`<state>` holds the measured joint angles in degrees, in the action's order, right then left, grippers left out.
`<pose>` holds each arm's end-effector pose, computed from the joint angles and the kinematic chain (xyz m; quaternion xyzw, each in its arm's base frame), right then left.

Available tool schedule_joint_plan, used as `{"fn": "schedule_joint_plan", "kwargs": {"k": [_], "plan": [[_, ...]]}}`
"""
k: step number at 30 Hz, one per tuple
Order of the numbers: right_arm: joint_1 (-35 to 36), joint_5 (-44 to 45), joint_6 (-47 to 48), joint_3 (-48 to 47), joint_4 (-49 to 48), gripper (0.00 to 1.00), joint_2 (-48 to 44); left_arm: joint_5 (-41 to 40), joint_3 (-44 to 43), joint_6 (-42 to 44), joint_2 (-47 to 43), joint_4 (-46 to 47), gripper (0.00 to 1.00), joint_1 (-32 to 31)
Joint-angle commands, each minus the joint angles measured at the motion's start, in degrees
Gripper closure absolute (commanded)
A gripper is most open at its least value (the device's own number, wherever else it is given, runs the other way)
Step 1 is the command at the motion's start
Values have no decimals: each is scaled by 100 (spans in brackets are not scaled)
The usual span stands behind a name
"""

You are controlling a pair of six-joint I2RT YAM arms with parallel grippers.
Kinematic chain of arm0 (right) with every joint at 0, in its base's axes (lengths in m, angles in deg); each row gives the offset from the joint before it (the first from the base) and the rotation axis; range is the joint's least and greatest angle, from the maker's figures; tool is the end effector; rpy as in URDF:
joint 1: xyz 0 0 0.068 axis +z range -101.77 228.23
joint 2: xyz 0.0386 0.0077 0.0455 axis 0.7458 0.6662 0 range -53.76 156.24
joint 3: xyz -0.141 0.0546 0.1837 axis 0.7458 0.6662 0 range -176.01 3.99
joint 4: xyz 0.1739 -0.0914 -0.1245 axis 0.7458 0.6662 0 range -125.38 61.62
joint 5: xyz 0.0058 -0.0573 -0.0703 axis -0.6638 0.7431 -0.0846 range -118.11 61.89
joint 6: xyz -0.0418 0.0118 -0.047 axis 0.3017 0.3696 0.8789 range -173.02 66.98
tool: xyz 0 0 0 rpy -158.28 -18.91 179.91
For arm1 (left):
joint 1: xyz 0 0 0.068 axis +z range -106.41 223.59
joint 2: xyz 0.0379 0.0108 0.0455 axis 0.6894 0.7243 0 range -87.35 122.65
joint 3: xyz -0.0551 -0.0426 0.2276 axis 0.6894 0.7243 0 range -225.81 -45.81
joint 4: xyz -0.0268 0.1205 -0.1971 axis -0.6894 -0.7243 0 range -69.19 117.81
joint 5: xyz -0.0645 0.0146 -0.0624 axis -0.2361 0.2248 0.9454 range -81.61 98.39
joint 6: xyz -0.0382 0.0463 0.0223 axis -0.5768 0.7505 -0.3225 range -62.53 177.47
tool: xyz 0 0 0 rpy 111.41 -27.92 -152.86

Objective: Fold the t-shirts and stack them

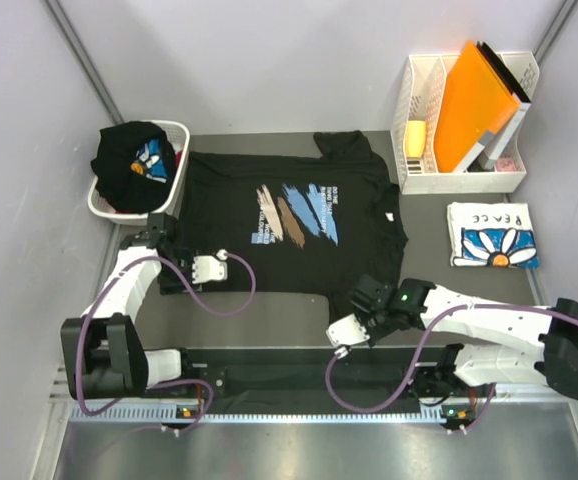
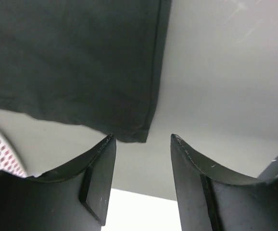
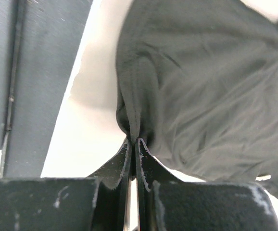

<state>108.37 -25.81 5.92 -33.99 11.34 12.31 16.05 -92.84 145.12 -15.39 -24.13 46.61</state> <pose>0.0897 0.1525 0.1548 -0.8529 0.5047 -0.0185 0.1324 0.1967 0.0038 0.1745 0.6729 0.7279 0.0345 0.1273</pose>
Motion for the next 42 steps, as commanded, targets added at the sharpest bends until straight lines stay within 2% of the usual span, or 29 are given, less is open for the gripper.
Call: {"fn": "schedule_joint_plan", "kwargs": {"k": [1,9,14,25,28,30,31,35,42], "plan": [[-213,121,136,-263,-137,100,-23,403,-150,-231,186,-458,45,31],[-389,147,171,-333,-190,100,-23,-273,816,-302,195,1192,45,-4],[-485,174,171,-386,-137,100,-23,-432,950,-424,379,1757,46,-13],[-609,191,197,-465,-163,100,21,-511,967,-539,740,2030,48,-4],[-652,226,232,-474,-163,100,12,-529,871,-443,906,1847,67,-13],[-696,244,241,-456,-172,100,12,-572,705,-442,1152,1592,92,-13],[-697,253,241,-448,-181,100,12,-590,634,-477,1249,1521,97,-13],[-793,332,276,-474,-198,100,-6,-643,256,-732,1645,1169,100,-13],[-1171,411,399,-781,-14,100,-120,-529,-306,-741,1224,880,100,-13]]}}
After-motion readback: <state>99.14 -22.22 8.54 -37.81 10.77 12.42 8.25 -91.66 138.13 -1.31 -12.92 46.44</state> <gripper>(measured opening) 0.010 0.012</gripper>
